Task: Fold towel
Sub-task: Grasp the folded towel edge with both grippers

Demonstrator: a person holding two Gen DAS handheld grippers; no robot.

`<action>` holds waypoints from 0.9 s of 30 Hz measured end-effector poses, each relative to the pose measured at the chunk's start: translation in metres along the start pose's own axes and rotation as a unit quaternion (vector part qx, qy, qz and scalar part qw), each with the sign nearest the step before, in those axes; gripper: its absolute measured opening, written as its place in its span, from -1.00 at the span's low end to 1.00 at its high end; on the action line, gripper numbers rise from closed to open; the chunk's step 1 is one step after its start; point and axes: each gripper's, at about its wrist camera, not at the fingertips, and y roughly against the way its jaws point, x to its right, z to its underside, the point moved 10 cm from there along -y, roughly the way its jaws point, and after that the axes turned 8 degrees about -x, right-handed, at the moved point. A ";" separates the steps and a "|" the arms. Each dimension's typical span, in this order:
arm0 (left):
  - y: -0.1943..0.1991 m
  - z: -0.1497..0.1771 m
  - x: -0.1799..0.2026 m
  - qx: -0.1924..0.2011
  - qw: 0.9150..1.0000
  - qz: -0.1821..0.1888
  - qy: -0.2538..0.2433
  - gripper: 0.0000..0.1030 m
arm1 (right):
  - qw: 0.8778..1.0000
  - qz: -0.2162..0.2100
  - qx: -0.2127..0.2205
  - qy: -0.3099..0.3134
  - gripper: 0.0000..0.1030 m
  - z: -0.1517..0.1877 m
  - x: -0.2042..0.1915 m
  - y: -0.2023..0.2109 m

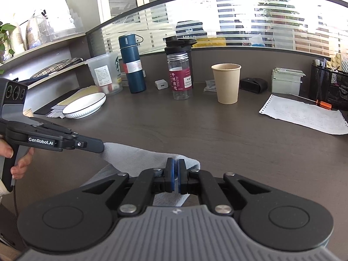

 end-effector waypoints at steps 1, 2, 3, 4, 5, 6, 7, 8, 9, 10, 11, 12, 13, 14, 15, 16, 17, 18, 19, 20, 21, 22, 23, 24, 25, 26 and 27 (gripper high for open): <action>0.001 0.001 0.000 0.000 1.000 0.001 0.000 -0.93 | 1.000 0.000 -0.001 0.000 -0.92 0.001 -0.001 0.001; 0.002 0.002 0.001 0.000 1.000 0.002 0.000 -0.93 | 1.000 0.000 -0.001 0.001 -0.92 0.001 -0.002 0.002; 0.004 0.003 0.001 0.000 1.000 0.003 0.000 -0.93 | 1.000 -0.001 -0.001 0.001 -0.92 0.002 -0.003 0.004; 0.006 0.004 0.002 0.000 1.000 0.004 0.000 -0.93 | 1.000 -0.002 -0.001 0.002 -0.92 0.002 -0.004 0.005; 0.007 0.005 0.003 0.000 1.000 0.005 -0.002 -0.93 | 1.000 -0.003 -0.002 0.004 -0.92 0.003 -0.006 0.007; 0.009 0.006 0.004 0.000 1.000 0.006 -0.003 -0.93 | 1.000 -0.005 -0.002 0.006 -0.92 0.004 -0.008 0.009; 0.010 0.007 0.005 0.000 1.000 0.007 -0.005 -0.93 | 1.000 -0.006 -0.003 0.007 -0.92 0.006 -0.010 0.011; 0.011 0.008 0.007 -0.001 1.000 0.008 -0.007 -0.93 | 1.000 -0.007 -0.003 0.008 -0.92 0.007 -0.011 0.013; 0.012 0.010 0.008 -0.001 1.000 0.009 -0.008 -0.93 | 1.000 -0.009 -0.004 0.008 -0.92 0.009 -0.013 0.014; 0.013 0.011 0.010 -0.002 1.000 0.009 -0.010 -0.93 | 1.000 -0.011 -0.005 0.009 -0.92 0.011 -0.015 0.016; 0.014 0.013 0.011 -0.003 1.000 0.010 -0.011 -0.93 | 1.000 -0.013 -0.007 0.009 -0.92 0.013 -0.017 0.017; 0.015 0.014 0.012 -0.004 1.000 0.010 -0.013 -0.93 | 1.000 -0.014 -0.009 0.010 -0.92 0.015 -0.019 0.018; 0.015 0.016 0.013 -0.004 1.000 0.010 -0.014 -0.93 | 1.000 -0.016 -0.011 0.010 -0.92 0.017 -0.021 0.018; 0.016 0.017 0.014 -0.005 1.000 0.010 -0.014 -0.93 | 1.000 -0.017 -0.013 0.010 -0.92 0.019 -0.022 0.019; 0.017 0.018 0.014 -0.005 1.000 0.009 -0.015 -0.93 | 1.000 -0.017 -0.013 0.010 -0.92 0.020 -0.024 0.020; 0.018 0.019 0.014 -0.005 1.000 0.009 -0.014 -0.93 | 1.000 -0.018 -0.014 0.009 -0.92 0.021 -0.024 0.021; 0.019 0.020 0.014 -0.005 1.000 0.009 -0.014 -0.93 | 1.000 -0.018 -0.014 0.008 -0.92 0.022 -0.024 0.021; 0.020 0.022 0.015 -0.005 1.000 0.009 -0.014 -0.93 | 1.000 -0.017 -0.015 0.007 -0.92 0.023 -0.024 0.022; 0.022 0.023 0.015 -0.004 1.000 0.010 -0.013 -0.93 | 1.000 -0.017 -0.015 0.005 -0.92 0.024 -0.025 0.023; 0.023 0.023 0.015 -0.003 1.000 0.010 -0.013 -0.92 | 1.000 -0.017 -0.016 0.004 -0.92 0.024 -0.025 0.023; 0.024 0.024 0.015 -0.004 1.000 0.010 -0.013 -0.92 | 1.000 -0.018 -0.016 0.003 -0.92 0.025 -0.026 0.024; 0.024 0.026 0.015 -0.004 1.000 0.009 -0.014 -0.92 | 1.000 -0.018 -0.017 0.002 -0.92 0.026 -0.027 0.025; 0.025 0.027 0.016 -0.005 1.000 0.009 -0.013 -0.92 | 1.000 -0.019 -0.017 0.002 -0.92 0.027 -0.028 0.026; 0.025 0.029 0.016 -0.006 1.000 0.009 -0.013 -0.92 | 1.000 -0.020 -0.018 0.003 -0.92 0.028 -0.030 0.027; 0.025 0.030 0.016 -0.007 1.000 0.009 -0.013 -0.92 | 1.000 -0.021 -0.019 0.003 -0.92 0.029 -0.031 0.027; 0.025 0.032 0.016 -0.009 1.000 0.009 -0.012 -0.92 | 1.000 -0.022 -0.019 0.003 -0.92 0.031 -0.033 0.028; 0.025 0.033 0.015 -0.011 1.000 0.008 -0.012 -0.92 | 1.000 -0.023 -0.020 0.003 -0.92 0.032 -0.034 0.028</action>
